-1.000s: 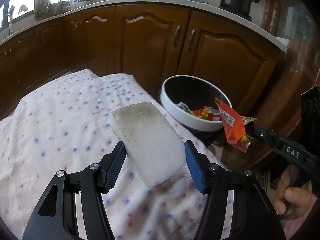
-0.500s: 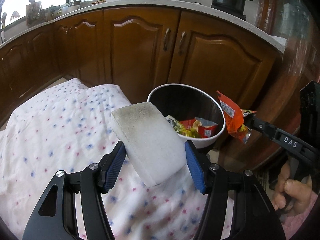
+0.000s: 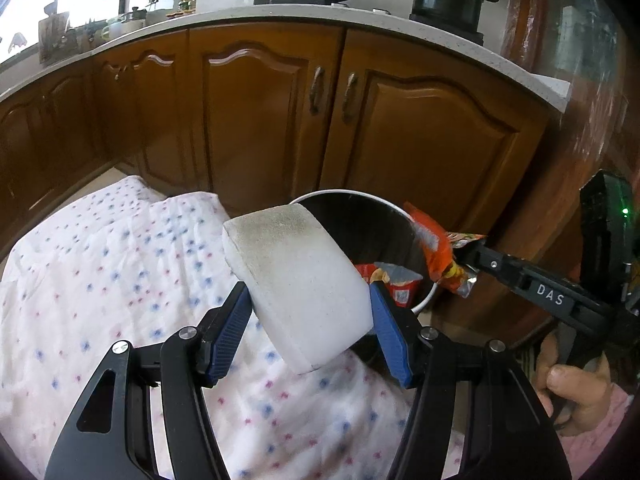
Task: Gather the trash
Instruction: 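Carry sponge and snack bag over the bin and open both tools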
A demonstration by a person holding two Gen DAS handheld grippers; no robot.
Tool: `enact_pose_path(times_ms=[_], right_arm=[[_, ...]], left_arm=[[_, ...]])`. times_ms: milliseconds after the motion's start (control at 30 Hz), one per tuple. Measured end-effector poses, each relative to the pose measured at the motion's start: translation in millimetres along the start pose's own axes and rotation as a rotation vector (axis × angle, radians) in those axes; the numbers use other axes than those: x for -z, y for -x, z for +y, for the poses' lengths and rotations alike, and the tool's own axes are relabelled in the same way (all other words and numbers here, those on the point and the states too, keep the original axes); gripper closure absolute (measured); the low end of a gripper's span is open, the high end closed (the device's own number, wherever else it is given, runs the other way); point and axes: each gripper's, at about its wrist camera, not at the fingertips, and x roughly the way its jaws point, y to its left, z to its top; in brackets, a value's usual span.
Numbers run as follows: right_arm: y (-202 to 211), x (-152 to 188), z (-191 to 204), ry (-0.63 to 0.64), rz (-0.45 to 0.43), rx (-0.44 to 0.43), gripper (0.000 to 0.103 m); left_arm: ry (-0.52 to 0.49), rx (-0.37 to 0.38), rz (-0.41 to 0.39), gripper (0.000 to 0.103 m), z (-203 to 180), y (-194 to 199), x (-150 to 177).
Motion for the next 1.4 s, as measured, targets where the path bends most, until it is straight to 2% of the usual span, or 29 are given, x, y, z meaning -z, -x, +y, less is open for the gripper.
enact_pose_path(times_ms=[567, 833, 1200, 1400], right_arm=[[-28, -17, -4, 0.053, 0.046, 0.061, 0.101], [-33, -21, -14, 0.033, 0.062, 0.074, 0.101], [-44, -26, -25, 0.014, 0.089, 0.077, 0.100], [-47, -27, -28, 0.000, 0.098, 0.067, 0.095]], left_arm=[[-0.044, 0.022, 0.081, 0.043, -22, -60, -30], [-0.049, 0.031, 0.147, 0.042, -28, -87, -32], [-0.067, 0.022, 0.195, 0.041, -36, -107, -32], [-0.062, 0.019, 0.210, 0.038, -33, -111, -30]])
